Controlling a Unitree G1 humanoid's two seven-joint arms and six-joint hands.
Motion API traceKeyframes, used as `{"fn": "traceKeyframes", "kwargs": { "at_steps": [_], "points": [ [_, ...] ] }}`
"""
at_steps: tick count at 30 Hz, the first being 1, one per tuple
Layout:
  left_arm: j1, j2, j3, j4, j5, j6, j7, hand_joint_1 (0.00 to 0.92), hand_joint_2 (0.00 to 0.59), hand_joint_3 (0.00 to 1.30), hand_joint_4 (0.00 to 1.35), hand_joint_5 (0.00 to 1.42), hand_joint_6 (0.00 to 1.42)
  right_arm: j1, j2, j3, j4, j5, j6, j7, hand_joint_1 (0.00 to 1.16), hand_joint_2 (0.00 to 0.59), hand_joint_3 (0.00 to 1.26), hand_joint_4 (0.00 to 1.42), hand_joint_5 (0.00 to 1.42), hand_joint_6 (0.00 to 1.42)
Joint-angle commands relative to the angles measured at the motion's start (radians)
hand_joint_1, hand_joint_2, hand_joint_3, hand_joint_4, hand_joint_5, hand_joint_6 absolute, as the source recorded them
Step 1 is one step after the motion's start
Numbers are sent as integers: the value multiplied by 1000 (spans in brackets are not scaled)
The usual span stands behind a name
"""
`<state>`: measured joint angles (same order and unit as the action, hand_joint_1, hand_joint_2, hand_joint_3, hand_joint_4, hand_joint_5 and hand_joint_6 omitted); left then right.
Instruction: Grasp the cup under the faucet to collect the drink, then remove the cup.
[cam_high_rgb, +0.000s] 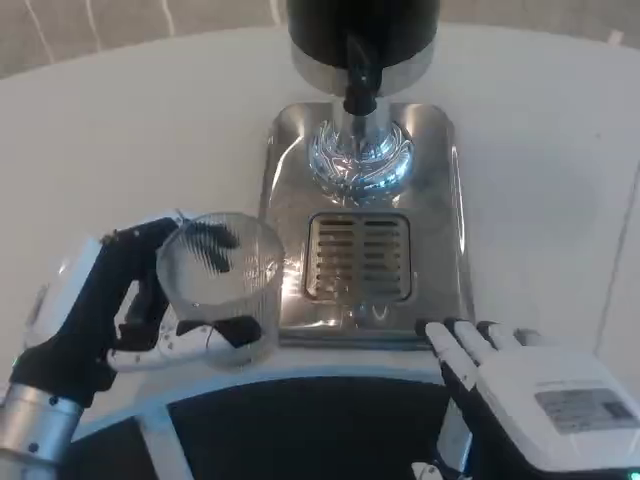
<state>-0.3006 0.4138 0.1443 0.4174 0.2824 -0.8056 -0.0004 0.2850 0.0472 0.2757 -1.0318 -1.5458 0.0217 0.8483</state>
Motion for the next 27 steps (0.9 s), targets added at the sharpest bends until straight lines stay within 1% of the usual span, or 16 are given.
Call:
{"fn": "traceKeyframes", "kwargs": {
  "at_steps": [1,10,13,20,24,27],
  "points": [
    [-62,-17,-21,46,10,9,46,593,0,991,1169,1334,1424,11,61,-10,-15,-1,-3,5,385,524,5,0,0,0],
    [-176,-46,-81,185,45,3,97,593,0,991,1169,1334,1424,-38,64,-48,-15,-7,8,50,372,521,0,0,0,0],
    [-211,-54,-104,227,60,-3,116,593,0,991,1169,1334,1424,-45,58,-62,-15,-1,12,62,368,521,0,0,0,0],
    [-278,-71,-149,308,86,-17,152,593,0,991,1169,1334,1424,-33,55,-76,-15,10,19,69,362,521,0,0,0,0],
    [-332,-87,-179,381,102,-17,178,593,0,991,1169,1334,1424,-19,51,-83,-15,15,19,65,359,521,0,0,0,0],
    [-369,-96,-197,437,115,-21,201,593,0,991,1169,1334,1424,-20,48,-97,-15,24,19,67,358,521,0,0,0,0]
  ]
}}
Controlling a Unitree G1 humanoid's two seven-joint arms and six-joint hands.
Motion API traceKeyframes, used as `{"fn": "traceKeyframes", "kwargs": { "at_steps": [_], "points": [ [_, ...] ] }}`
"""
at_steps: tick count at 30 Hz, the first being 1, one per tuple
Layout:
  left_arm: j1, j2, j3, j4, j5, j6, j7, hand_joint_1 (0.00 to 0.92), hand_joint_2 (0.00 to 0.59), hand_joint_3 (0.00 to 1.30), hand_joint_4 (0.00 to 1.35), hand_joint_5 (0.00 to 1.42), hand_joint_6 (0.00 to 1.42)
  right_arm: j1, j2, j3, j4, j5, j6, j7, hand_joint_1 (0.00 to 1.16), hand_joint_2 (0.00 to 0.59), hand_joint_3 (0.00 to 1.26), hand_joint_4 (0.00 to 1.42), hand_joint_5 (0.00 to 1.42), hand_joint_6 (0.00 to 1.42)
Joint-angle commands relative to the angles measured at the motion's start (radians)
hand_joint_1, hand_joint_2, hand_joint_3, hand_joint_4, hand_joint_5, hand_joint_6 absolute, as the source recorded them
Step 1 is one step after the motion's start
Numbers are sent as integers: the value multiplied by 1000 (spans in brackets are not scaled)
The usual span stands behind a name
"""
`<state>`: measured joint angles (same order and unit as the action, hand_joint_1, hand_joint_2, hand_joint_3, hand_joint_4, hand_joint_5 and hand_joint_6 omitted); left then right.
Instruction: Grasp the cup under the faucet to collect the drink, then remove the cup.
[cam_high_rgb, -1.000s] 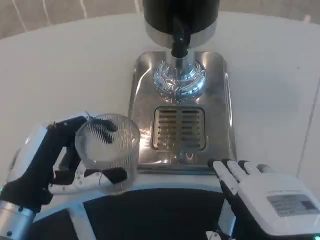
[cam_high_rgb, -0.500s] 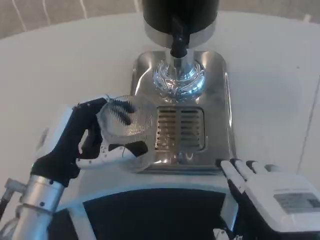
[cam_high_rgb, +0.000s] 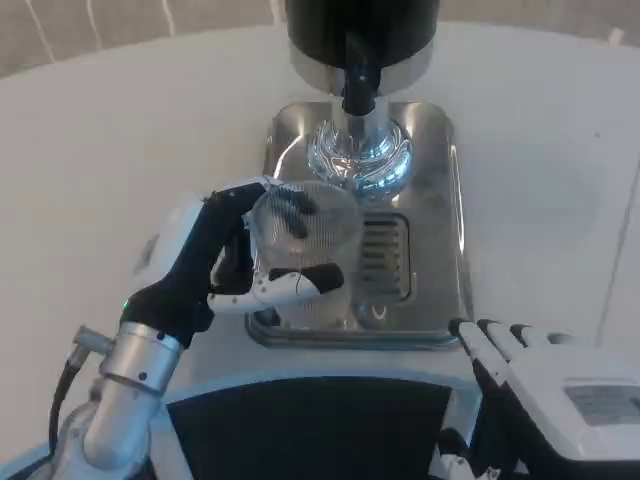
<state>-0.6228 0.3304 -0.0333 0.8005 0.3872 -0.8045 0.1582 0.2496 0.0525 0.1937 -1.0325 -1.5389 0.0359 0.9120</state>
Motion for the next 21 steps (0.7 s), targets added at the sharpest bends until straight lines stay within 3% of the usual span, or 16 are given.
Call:
{"fn": "traceKeyframes", "kwargs": {
  "at_steps": [1,12,21],
  "points": [
    [-58,-15,-25,70,13,-22,49,593,0,991,1169,1334,1424,14,41,-21,-15,20,4,6,357,521,0,0,0,0],
    [-177,-49,-85,249,47,0,154,600,0,991,1169,1334,1424,-11,42,-63,-15,33,-1,39,353,521,0,0,0,0],
    [-238,-62,-122,338,96,44,288,602,0,987,1159,1334,1424,-13,54,-59,-15,16,3,59,351,521,0,0,0,0]
  ]
}}
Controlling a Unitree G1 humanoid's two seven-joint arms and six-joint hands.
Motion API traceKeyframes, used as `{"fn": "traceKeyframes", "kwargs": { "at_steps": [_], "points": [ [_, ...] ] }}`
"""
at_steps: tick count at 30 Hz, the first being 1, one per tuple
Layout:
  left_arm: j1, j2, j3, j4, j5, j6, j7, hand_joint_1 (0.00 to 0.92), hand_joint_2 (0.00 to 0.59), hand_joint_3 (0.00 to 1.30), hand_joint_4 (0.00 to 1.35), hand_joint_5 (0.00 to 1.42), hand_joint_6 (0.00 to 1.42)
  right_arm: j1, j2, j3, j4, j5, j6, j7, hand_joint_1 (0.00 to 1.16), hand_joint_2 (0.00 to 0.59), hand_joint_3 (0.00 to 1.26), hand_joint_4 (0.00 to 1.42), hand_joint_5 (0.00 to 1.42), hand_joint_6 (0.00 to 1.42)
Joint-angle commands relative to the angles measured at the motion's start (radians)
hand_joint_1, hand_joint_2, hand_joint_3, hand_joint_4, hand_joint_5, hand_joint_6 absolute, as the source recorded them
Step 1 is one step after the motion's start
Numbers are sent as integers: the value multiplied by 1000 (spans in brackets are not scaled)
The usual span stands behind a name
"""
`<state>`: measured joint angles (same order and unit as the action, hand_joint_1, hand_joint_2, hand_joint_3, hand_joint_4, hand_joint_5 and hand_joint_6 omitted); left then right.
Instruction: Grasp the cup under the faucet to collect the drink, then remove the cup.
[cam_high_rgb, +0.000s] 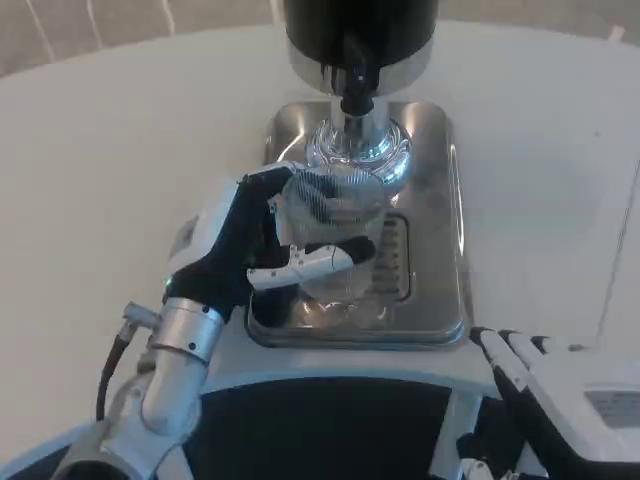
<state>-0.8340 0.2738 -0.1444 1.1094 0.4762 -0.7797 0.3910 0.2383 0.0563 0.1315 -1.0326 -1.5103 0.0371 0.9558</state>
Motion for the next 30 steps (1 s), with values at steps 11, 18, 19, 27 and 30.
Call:
{"fn": "traceKeyframes", "kwargs": {
  "at_steps": [11,18,19,27,30],
  "points": [
    [-56,-3,-30,65,4,42,87,559,0,792,933,1184,1378,-19,54,4,-15,-24,14,39,351,521,0,0,0,0],
    [-55,1,-54,55,13,37,75,435,38,602,657,955,1240,-25,55,9,-15,-28,20,47,343,526,0,0,0,0],
    [-54,2,-57,53,16,35,76,407,50,577,620,924,1209,-26,55,9,-15,-28,22,47,342,527,0,0,0,0],
    [-56,12,-94,40,29,51,68,301,49,278,218,470,697,-27,47,-2,-15,-19,27,47,329,549,0,0,0,0],
    [-56,19,-104,37,34,56,68,278,46,225,143,378,532,-28,45,-8,-15,-16,29,48,326,551,0,0,0,0]
  ]
}}
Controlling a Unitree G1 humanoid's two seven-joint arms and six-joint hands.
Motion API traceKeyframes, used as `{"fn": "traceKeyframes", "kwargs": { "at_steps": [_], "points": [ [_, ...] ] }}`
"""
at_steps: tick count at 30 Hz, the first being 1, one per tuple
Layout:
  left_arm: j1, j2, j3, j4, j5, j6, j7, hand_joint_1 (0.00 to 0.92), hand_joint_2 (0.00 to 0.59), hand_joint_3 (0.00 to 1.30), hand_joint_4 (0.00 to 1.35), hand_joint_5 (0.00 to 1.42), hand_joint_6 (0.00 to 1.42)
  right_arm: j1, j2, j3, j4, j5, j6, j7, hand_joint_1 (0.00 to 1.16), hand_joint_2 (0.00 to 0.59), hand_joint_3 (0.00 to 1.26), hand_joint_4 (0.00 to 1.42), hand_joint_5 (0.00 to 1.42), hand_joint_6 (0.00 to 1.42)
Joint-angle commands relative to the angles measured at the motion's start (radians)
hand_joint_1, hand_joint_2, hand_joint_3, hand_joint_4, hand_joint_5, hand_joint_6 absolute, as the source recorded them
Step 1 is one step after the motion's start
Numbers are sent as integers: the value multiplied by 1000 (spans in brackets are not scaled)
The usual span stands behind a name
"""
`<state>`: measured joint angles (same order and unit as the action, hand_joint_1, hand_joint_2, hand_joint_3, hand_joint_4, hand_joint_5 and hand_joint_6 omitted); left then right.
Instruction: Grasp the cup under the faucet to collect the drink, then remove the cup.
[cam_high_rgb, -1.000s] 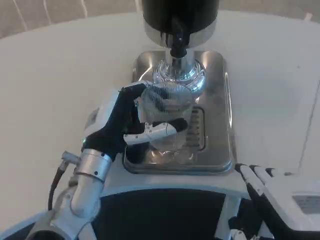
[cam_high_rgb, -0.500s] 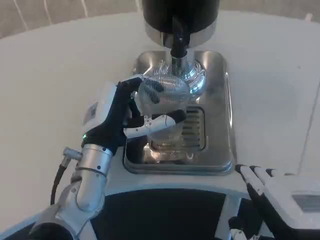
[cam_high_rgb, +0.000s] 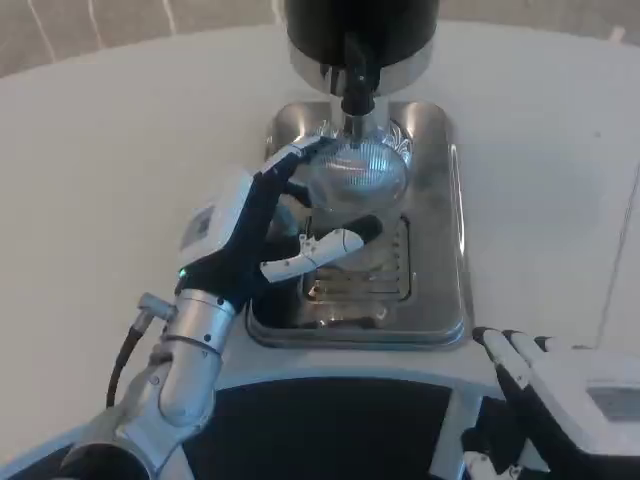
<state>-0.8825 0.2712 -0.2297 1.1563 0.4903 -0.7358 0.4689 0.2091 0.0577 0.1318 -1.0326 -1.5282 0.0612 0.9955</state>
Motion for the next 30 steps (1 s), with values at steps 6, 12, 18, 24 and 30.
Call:
{"fn": "traceKeyframes", "kwargs": {
  "at_steps": [6,12,18,24,30],
  "points": [
    [-7,39,-21,-15,25,10,-2,259,39,199,90,342,488,-3,44,-10,-15,6,7,12,327,546,0,0,0,0],
    [-1,68,-9,-14,11,0,-14,245,41,179,79,331,472,-15,46,-9,-15,9,11,18,326,541,0,0,0,0],
    [11,98,16,-2,-24,4,-54,228,41,178,88,339,463,-35,48,-4,-15,13,19,32,323,535,0,0,0,0],
    [39,151,38,-21,-39,-14,-78,228,48,178,145,389,490,-63,54,4,-7,17,29,29,312,532,1,0,0,0],
    [92,218,57,-62,-54,-46,-99,216,55,186,236,445,518,-94,60,4,1,38,55,4,302,529,4,0,0,0]
  ]
}}
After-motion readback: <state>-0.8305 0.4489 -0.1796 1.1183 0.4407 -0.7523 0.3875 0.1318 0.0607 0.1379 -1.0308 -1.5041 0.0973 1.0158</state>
